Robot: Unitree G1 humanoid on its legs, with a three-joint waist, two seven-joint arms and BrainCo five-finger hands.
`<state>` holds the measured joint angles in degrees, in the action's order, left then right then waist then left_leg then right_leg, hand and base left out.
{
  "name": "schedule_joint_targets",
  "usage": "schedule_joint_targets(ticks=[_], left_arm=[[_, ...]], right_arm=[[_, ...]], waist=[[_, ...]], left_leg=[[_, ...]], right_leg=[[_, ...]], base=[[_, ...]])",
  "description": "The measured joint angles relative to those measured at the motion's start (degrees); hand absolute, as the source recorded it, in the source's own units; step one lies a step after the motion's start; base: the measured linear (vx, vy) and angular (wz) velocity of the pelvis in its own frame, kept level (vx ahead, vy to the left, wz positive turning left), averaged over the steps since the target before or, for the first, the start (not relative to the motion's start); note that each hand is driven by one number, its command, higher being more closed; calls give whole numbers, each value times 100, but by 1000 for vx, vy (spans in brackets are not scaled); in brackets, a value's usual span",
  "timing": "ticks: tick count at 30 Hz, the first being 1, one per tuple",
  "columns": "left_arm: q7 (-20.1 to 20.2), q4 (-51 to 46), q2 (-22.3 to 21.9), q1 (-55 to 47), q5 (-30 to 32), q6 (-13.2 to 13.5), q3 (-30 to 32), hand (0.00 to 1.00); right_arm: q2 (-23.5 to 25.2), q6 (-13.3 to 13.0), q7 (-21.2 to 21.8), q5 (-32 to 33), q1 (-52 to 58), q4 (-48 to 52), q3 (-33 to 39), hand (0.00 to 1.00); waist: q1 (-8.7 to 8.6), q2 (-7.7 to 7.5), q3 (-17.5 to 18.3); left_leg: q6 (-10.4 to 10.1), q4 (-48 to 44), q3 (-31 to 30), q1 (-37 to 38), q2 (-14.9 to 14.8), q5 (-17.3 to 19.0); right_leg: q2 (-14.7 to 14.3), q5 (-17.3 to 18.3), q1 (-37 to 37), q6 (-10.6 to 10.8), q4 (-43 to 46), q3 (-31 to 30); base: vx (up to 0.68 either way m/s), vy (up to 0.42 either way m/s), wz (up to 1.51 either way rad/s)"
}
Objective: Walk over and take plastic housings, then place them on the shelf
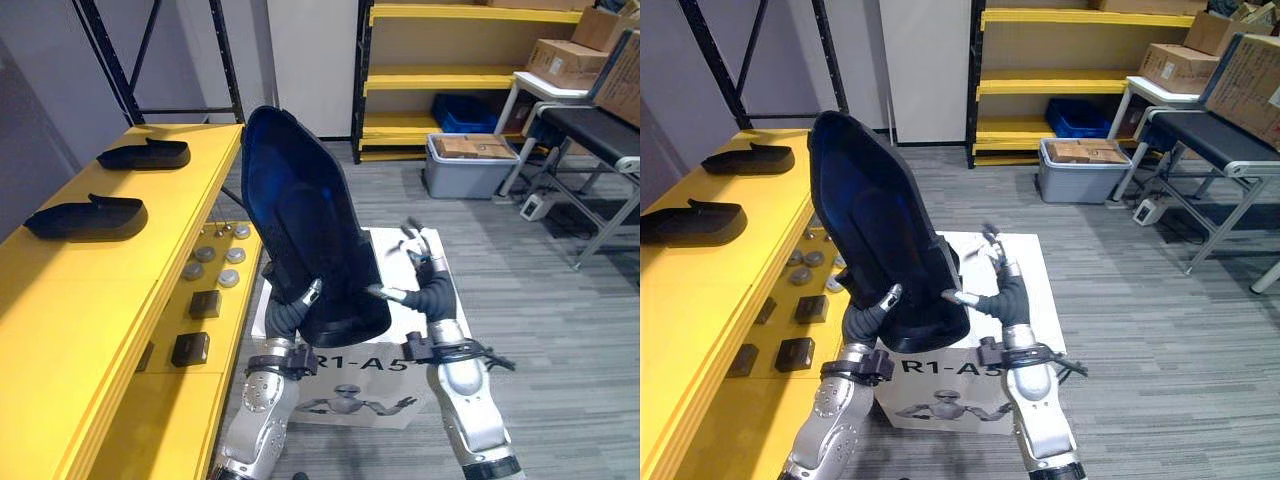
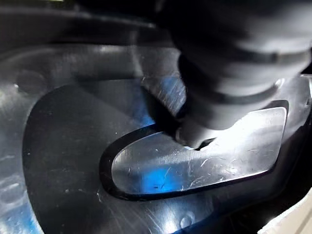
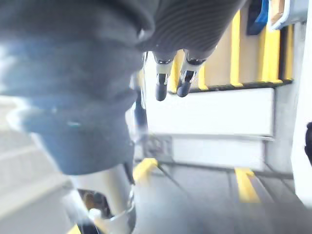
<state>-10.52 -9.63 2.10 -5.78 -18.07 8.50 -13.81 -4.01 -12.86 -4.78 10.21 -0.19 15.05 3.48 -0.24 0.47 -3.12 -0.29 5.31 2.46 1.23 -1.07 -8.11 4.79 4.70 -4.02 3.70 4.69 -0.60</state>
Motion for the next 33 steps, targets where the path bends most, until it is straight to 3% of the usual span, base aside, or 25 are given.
schedule_joint_targets(ticks=[5, 9, 12, 17, 18, 24, 26, 27, 28, 29, 30, 31, 32, 33], left_arm=[[5, -230, 11, -437, 240, -2, 726, 100], [59, -521, -49, -715, 398, -1, 902, 100], [161, -670, -167, -957, 499, 1, 1035, 100], [267, -728, -195, -1415, 500, 3, 1101, 100], [424, -731, -196, -1583, 498, 2, 1008, 100], [509, -793, -353, -1805, 500, -3, 1004, 100], [554, -1099, -378, -1755, 536, -32, 924, 100], [538, -1154, -391, -1685, 544, -31, 889, 100], [460, -1168, -406, -1557, 548, -29, 890, 100], [365, -1141, -398, -1394, 546, -25, 937, 100], [285, -1069, -466, -1278, 521, -24, 1130, 100], [260, -1018, -498, -1272, 520, -25, 1218, 100], [195, -908, -538, -1275, 517, -25, 1305, 100], [185, -840, -542, -1277, 518, -23, 1281, 100]], right_arm=[[-37, -264, -279, 992, 260, -312, 1799, 0], [-66, -268, -374, 990, 746, -1420, 2230, 0], [-67, -93, -354, 937, 1015, -2477, 2344, 0], [-60, 299, -139, 647, 1440, -4466, 2286, 0], [121, 627, 193, 394, 1711, -5742, 1655, 0], [283, 694, 399, 63, 1784, -5763, 1163, 0], [271, 720, 365, -62, 1759, -5808, 583, 0], [237, 720, 343, -89, 1729, -5815, 524, 0], [207, 724, 289, -177, 1602, -5842, 534, 0], [154, 718, 253, -240, 1423, -5874, 537, 0], [35, 718, 239, -304, 1120, -5920, 536, 0], [-13, 720, 234, -348, 1010, -5937, 536, 0], [-63, 719, 230, -413, 890, -5941, 512, 0], [-81, 714, 229, -455, 865, -5968, 487, 0]], waist=[[-35, -5, 3], [-45, -13, 12], [-71, -11, 28], [-74, -14, 49], [2, -59, 40], [166, -87, 14], [155, -159, -139], [161, -149, -155], [225, -140, -181], [302, -254, -338], [445, -207, -481], [463, -198, -504], [444, -108, -503], [447, -5, -480]], left_leg=[[1, 0, -2, -4, -4, -1], [-2, 0, -1, -15, -7, 2], [-14, 0, -14, -43, -9, 12], [-59, -1, -137, -108, -8, 45], [-60, -1, -282, -100, 2, 44], [-86, -9, -583, -174, 77, -12], [-127, -284, -1593, -607, 355, -181], [-102, -305, -1821, -756, 416, -131], [-62, -242, -1738, -1027, 381, 56], [38, -508, -1083, -1222, 362, 193], [204, -1209, -4, -1538, 196, 357], [283, -1509, 477, -1635, 78, 502], [319, -1940, 1186, -1641, -179, 688], [301, -2051, 1473, -1456, -369, 894]], right_leg=[[-7, -1, -2, 1, -20, 12], [-6, 0, 2, 1, -33, 9], [-7, 0, 15, 2, -41, 11], [-7, 6, -3, 6, -54, 144], [0, 10, -153, 8, -53, 319], [41, 114, -215, 90, 43, 657], [172, 371, -160, 33, 569, 1721], [229, 398, -127, 36, 699, 2103], [347, 399, -105, 26, 778, 2799], [504, 415, -132, 23, 792, 3174], [664, 419, -242, 35, 806, 3609], [720, 415, -281, 43, 819, 3813], [821, 416, -446, 67, 891, 4206], [887, 487, -628, 175, 964, 4549]], base=[[0, 0, 0], [0, 0, 0], [0, 0, 2], [-2, -7, 19], [-7, -10, 34], [-32, -3, 34], [-42, -39, 217], [-68, -60, 303], [-76, -57, 270], [-61, -26, 280], [-17, 11, 190], [78, 53, 192], [171, 79, 188], [222, 131, 203]])
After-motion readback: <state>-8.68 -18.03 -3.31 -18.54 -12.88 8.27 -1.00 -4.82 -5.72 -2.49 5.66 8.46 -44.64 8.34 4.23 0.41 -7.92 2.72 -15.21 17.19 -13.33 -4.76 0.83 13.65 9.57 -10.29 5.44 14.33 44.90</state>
